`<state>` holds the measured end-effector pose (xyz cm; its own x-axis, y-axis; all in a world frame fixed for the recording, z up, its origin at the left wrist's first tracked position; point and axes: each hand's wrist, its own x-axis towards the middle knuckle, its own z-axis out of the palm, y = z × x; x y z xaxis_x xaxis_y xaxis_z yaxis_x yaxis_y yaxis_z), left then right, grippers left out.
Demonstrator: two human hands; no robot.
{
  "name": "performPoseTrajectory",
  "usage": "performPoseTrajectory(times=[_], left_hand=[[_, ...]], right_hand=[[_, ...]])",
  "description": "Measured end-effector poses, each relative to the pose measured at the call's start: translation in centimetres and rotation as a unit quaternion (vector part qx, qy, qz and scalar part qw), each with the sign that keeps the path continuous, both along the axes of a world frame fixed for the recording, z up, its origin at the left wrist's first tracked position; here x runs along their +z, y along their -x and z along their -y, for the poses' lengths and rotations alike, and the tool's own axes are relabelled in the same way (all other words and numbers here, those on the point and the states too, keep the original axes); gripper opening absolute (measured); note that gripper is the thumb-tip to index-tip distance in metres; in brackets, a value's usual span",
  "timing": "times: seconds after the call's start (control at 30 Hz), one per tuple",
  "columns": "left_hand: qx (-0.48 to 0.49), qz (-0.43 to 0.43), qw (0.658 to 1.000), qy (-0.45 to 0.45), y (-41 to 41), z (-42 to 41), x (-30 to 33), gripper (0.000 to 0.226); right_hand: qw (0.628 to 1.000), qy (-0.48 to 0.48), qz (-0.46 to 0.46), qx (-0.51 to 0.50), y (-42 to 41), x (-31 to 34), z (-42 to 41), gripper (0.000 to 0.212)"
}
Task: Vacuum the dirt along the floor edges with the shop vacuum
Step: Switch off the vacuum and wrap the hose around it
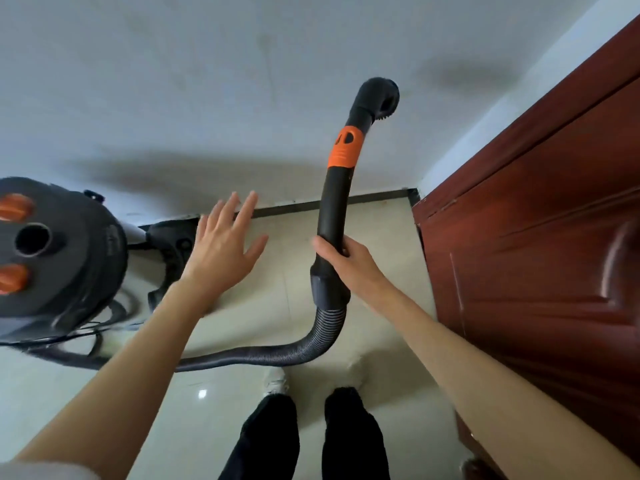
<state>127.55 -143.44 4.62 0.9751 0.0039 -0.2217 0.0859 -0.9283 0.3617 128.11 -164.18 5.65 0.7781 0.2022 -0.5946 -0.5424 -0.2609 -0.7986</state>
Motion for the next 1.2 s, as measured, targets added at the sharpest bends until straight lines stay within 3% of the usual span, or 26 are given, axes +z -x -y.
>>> performPoseTrajectory(times=[0.3,0.4,0.6,0.93,1.2], left_hand=[[0.146,0.079,0.985,-0.038,8.0,-9.9,14.7,0.066],[0.183,0.094,0.978,-0.043,10.9,-12.3,17.4,0.066],[0.258,0.146,0.954,-0.047,15.5,-17.2,20.7,0.063],[0.332,0.077,0.940,-0.016,16.6,-30.2,14.8,0.064],[0.346,-0.048,0.937,0.021,16.2,-39.8,7.3,0.065]], right_hand=[[0.973,-0.036,0.145,0.173,0.9,15.9,-11.1,0.024],[0.961,-0.029,0.174,0.214,1.6,18.6,-14.2,0.029],[0.928,-0.031,0.215,0.302,2.6,22.0,-21.0,0.019],[0.877,0.026,0.241,0.414,0.4,18.7,-35.5,0.017],[0.813,0.115,0.234,0.520,-1.5,12.7,-45.1,0.013]])
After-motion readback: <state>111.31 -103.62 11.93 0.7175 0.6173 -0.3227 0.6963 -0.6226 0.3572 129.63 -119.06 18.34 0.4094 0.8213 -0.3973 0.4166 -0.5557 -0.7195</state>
